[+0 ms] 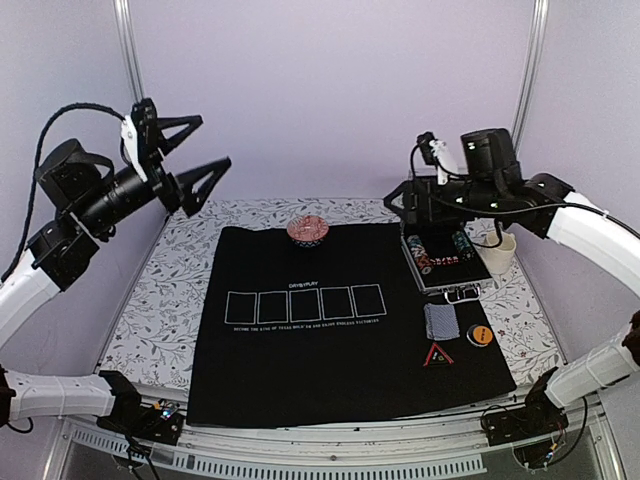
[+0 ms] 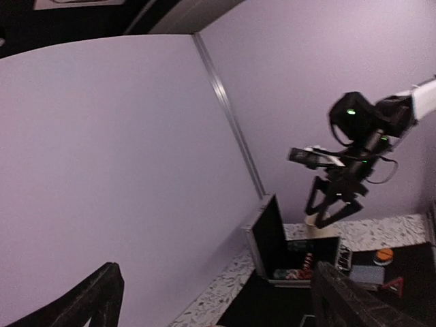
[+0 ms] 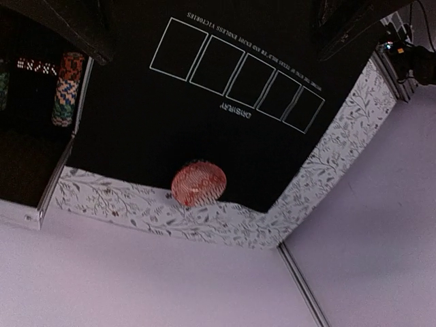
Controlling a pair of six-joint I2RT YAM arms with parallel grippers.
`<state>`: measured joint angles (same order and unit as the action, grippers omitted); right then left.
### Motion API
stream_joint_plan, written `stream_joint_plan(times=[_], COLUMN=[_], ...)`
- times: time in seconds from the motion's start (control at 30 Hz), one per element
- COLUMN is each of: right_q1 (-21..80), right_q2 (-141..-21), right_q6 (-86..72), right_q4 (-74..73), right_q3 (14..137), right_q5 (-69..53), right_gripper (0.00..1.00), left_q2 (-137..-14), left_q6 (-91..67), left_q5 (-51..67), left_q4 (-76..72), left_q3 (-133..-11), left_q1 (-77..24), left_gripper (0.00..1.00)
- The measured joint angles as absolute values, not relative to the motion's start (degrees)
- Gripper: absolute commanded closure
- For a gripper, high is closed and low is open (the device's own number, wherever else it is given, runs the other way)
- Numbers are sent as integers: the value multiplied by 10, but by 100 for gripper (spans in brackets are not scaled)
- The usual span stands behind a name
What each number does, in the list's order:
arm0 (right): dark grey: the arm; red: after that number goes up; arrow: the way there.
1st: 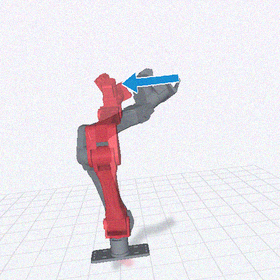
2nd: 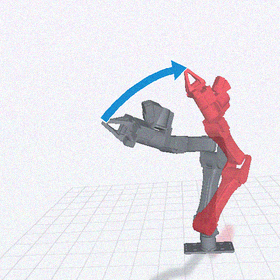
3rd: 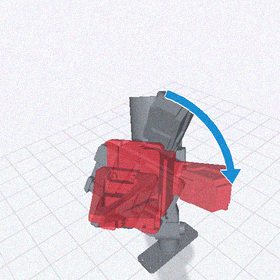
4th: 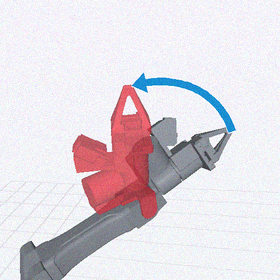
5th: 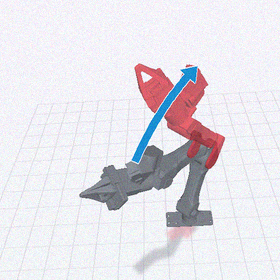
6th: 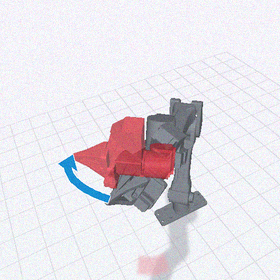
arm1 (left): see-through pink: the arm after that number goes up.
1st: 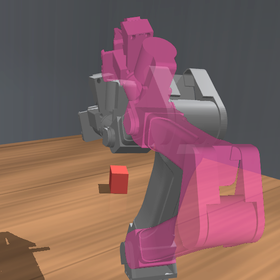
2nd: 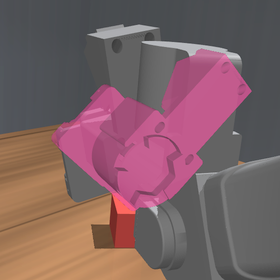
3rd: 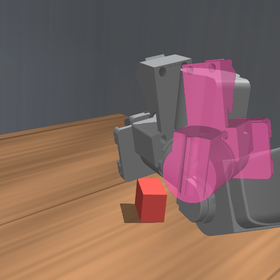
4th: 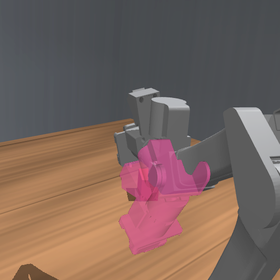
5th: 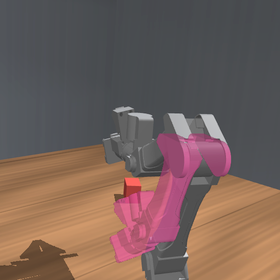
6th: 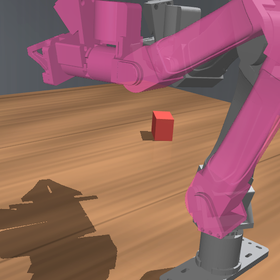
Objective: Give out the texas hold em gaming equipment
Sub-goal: Pick up the big blind button from the poker table mat.
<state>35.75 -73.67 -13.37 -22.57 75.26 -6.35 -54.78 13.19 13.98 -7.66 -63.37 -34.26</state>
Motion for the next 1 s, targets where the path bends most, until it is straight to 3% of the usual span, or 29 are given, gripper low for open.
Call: stream_joint_plan(times=[0.2, 0.33, 0.53, 1.0], right_q1=[451, 469, 469, 469], right_q2=[-857, -877, -893, -903], right_q6=[-173, -205, -258, -320], right_q4=[-421, -489, -540, -600], right_q3=[826, 841, 850, 819], right_q5=[81, 116, 146, 147], right_gripper=[1, 1, 1, 1], left_q2=[-479, -481, -467, -434], left_q6=[155, 123, 48, -48], left_q5=[465, 548, 516, 220], left_q4=[-93, -90, -79, 112], left_q3=[-495, -482, -477, -439], left_q1=[-347, -347, -353, -354], left_gripper=[2, 2, 2, 2])
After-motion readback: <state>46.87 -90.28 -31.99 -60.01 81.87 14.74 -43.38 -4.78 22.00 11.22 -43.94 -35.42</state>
